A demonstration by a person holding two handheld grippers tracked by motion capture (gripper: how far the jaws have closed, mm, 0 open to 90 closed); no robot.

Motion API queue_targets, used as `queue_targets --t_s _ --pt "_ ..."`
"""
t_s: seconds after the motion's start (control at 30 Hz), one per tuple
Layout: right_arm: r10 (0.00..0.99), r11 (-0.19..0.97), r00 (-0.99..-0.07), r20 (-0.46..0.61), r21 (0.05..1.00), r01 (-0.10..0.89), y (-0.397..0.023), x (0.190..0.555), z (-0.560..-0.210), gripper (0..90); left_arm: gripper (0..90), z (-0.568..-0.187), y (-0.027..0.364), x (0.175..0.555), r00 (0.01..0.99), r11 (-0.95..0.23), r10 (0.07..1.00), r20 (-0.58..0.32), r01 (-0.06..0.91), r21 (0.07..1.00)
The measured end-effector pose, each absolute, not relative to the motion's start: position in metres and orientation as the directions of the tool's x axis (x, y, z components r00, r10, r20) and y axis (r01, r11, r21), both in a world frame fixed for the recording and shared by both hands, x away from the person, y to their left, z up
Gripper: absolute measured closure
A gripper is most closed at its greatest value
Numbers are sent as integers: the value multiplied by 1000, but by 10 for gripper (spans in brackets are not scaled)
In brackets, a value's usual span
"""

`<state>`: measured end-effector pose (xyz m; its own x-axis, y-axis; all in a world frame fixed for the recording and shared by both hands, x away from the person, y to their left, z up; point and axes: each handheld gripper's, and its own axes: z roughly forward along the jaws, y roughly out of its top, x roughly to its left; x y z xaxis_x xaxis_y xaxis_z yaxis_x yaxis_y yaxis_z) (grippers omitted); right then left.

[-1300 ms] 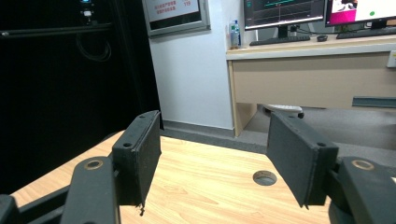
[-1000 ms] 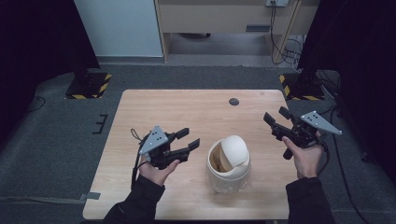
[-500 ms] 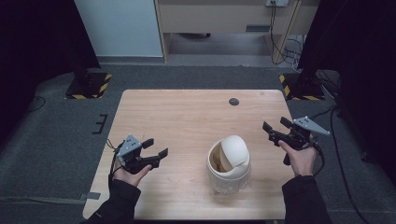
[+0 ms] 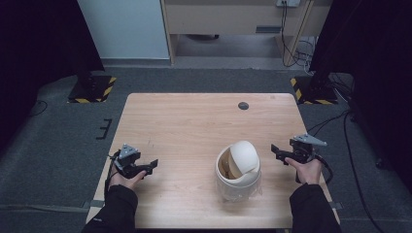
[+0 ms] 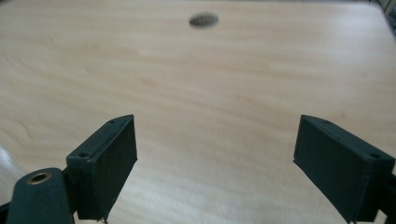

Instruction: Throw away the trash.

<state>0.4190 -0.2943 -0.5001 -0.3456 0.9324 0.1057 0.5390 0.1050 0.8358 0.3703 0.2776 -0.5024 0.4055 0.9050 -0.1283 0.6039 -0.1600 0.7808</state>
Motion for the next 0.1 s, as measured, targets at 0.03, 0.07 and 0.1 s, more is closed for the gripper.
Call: queue_targets --t_s 0.03,0.07,0.1 --pt "933 113 -344 102 826 553 -295 419 -504 136 157 -504 279 371 402 -162 907 -128 611 775" --pt "935 126 -343 93 815 566 -296 420 -508 135 156 -506 281 373 399 -165 909 -124 616 770" --pt "936 135 -341 86 807 574 -297 421 -512 132 155 -508 281 374 392 -164 911 -126 624 764"
